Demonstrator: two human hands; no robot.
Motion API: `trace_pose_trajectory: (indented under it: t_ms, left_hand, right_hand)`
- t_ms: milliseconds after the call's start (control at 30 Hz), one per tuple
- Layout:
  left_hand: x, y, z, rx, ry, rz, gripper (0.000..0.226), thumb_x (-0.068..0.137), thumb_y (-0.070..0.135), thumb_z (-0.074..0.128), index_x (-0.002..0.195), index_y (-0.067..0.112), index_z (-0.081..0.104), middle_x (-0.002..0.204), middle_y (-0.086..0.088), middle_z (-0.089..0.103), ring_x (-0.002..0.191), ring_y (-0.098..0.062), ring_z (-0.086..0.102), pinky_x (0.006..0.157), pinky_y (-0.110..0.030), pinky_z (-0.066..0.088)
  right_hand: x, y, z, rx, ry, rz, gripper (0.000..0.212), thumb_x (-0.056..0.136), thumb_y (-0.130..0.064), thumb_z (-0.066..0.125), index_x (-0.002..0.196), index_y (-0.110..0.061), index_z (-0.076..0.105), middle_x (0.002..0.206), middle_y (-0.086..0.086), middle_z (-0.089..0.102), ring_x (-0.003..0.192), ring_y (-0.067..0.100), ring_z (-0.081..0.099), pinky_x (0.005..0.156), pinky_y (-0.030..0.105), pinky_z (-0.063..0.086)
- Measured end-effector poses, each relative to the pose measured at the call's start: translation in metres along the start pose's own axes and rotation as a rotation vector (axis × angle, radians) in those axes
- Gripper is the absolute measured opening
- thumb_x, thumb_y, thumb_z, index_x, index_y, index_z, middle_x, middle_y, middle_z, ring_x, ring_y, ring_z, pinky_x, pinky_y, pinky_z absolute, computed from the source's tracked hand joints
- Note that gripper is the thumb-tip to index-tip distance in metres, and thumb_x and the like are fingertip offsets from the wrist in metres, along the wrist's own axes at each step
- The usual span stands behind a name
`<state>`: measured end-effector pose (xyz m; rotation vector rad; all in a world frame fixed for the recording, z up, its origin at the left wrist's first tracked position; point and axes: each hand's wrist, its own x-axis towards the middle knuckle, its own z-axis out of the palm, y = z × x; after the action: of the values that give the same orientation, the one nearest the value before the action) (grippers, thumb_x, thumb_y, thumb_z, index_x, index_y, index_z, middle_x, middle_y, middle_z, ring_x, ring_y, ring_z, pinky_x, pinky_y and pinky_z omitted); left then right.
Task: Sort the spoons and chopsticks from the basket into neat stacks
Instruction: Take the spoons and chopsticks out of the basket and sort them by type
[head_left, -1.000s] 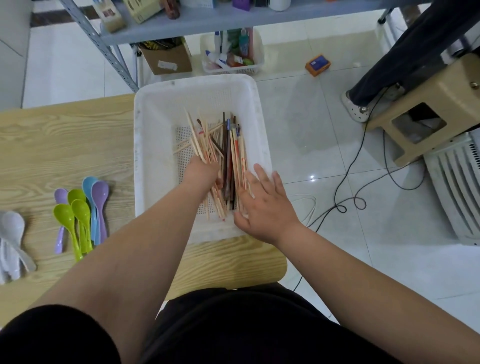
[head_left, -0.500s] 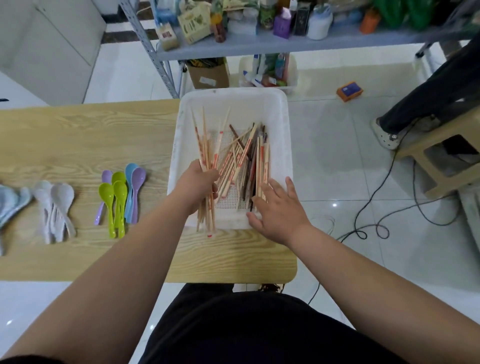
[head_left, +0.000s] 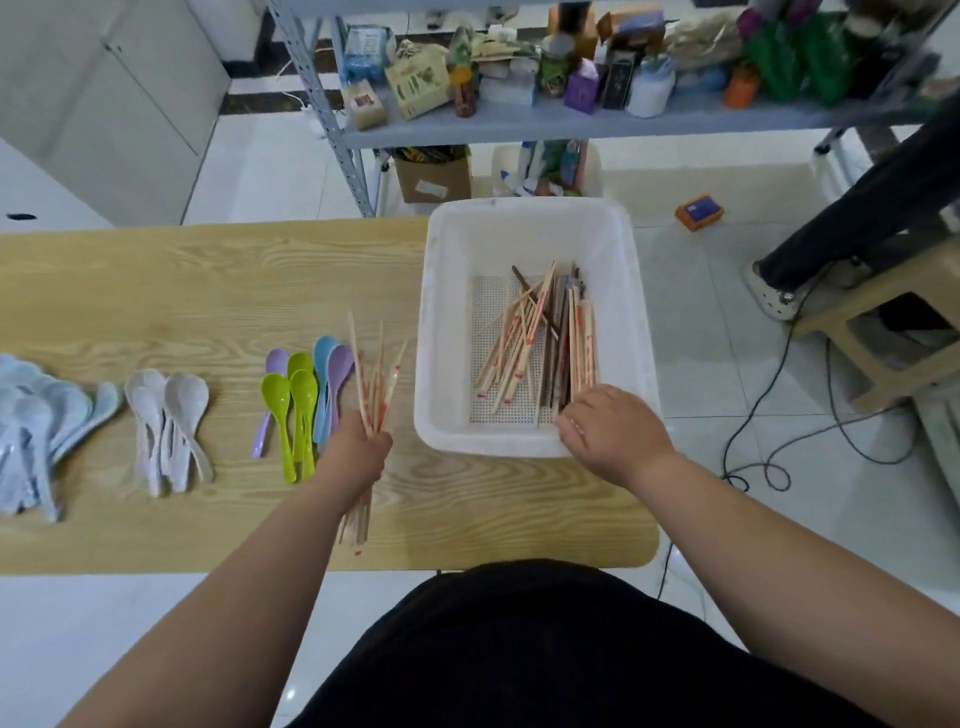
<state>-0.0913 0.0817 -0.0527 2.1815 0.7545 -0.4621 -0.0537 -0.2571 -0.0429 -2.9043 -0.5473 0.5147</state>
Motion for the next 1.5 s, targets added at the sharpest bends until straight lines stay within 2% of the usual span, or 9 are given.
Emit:
trace_pose_trajectory:
  t_ms: [133, 400, 600, 733, 967, 1067, 1233, 1367, 1500]
  left_hand:
    - [0.014, -0.010, 0.015, 0.123, -0.046, 0.040, 0.022, 0.090, 0.027, 0.059, 0.104, 0.013, 0.049, 0.100, -0.012, 0.067, 0.087, -0.034, 0.067, 0.078, -0.038, 0.053]
    - [0.023, -0.030, 0.033, 0.348, -0.098, 0.207, 0.075, 0.087, 0.026, 0.061, 0.152, 0.020, 0.024, 0.142, -0.017, 0.037, 0.132, -0.038, 0.038, 0.111, -0.046, 0.034]
    - [0.022, -0.032, 0.033, 0.450, -0.181, 0.260, 0.065, 0.093, 0.030, 0.054, 0.153, 0.028, 0.029, 0.144, -0.014, 0.035, 0.132, -0.037, 0.037, 0.113, -0.045, 0.032]
    - [0.023, -0.026, 0.028, 0.438, -0.198, 0.217, 0.067, 0.085, 0.029, 0.062, 0.147, 0.026, 0.036, 0.141, -0.015, 0.038, 0.130, -0.038, 0.041, 0.111, -0.045, 0.036]
    - [0.009, 0.050, 0.012, 0.086, 0.317, 0.435, 0.050, 0.083, 0.017, 0.063, 0.131, 0.007, 0.056, 0.129, -0.015, 0.056, 0.123, -0.032, 0.049, 0.106, -0.043, 0.039]
    - [-0.003, 0.103, 0.025, 0.054, 0.265, 0.621, 0.043, 0.086, 0.009, 0.063, 0.128, 0.010, 0.055, 0.118, -0.006, 0.054, 0.100, -0.024, 0.057, 0.088, -0.032, 0.044]
    - [0.012, 0.158, 0.084, 0.245, -0.123, 0.443, 0.060, 0.092, 0.029, 0.061, 0.146, 0.017, 0.038, 0.136, -0.006, 0.043, 0.119, -0.024, 0.051, 0.091, -0.035, 0.047]
    - [0.042, 0.173, 0.114, 0.395, -0.068, 0.280, 0.080, 0.090, 0.035, 0.064, 0.154, 0.010, 0.022, 0.151, -0.015, 0.028, 0.139, -0.035, 0.027, 0.114, -0.046, 0.030]
    - [0.071, 0.183, 0.129, 0.489, -0.019, 0.155, 0.088, 0.087, 0.046, 0.069, 0.150, 0.004, 0.024, 0.148, -0.019, 0.032, 0.135, -0.038, 0.032, 0.110, -0.049, 0.034]
  right_hand:
    - [0.001, -0.004, -0.002, -0.024, 0.041, 0.035, 0.053, 0.097, -0.048, 0.018, 0.075, -0.024, 0.061, 0.079, -0.006, 0.053, 0.080, 0.018, 0.047, 0.068, 0.034, 0.036]
    - [-0.003, -0.010, -0.002, 0.011, 0.077, 0.078, 0.043, 0.096, -0.040, 0.025, 0.062, -0.024, 0.045, 0.066, -0.005, 0.047, 0.070, 0.021, 0.045, 0.066, 0.041, 0.046]
    - [-0.003, -0.010, -0.005, 0.053, 0.064, -0.004, 0.030, 0.094, -0.043, 0.023, 0.075, -0.032, 0.042, 0.075, -0.010, 0.044, 0.076, 0.019, 0.043, 0.069, 0.033, 0.032]
    - [-0.007, 0.001, -0.004, 0.048, 0.067, 0.018, 0.048, 0.092, -0.047, 0.025, 0.091, -0.023, 0.066, 0.090, -0.005, 0.060, 0.088, 0.019, 0.053, 0.076, 0.034, 0.041]
    - [-0.002, 0.018, -0.009, 0.013, 0.205, -0.116, 0.046, 0.094, -0.040, 0.038, 0.105, -0.011, 0.071, 0.105, 0.005, 0.067, 0.105, 0.026, 0.060, 0.098, 0.040, 0.046]
    - [0.000, 0.034, -0.008, -0.067, 0.221, -0.121, 0.043, 0.090, -0.037, 0.043, 0.106, -0.011, 0.072, 0.115, 0.011, 0.068, 0.121, 0.033, 0.058, 0.110, 0.051, 0.040]
    - [0.004, 0.039, -0.001, -0.045, 0.145, -0.141, 0.044, 0.090, -0.038, 0.043, 0.112, -0.014, 0.073, 0.130, 0.014, 0.064, 0.135, 0.033, 0.048, 0.119, 0.051, 0.029]
    - [0.003, 0.041, 0.002, -0.009, 0.178, -0.169, 0.038, 0.087, -0.036, 0.048, 0.107, -0.014, 0.073, 0.130, 0.015, 0.064, 0.134, 0.034, 0.049, 0.118, 0.049, 0.031]
    - [0.004, 0.041, 0.005, 0.009, 0.213, -0.190, 0.038, 0.087, -0.035, 0.048, 0.105, -0.014, 0.073, 0.129, 0.015, 0.065, 0.134, 0.035, 0.049, 0.118, 0.050, 0.030]
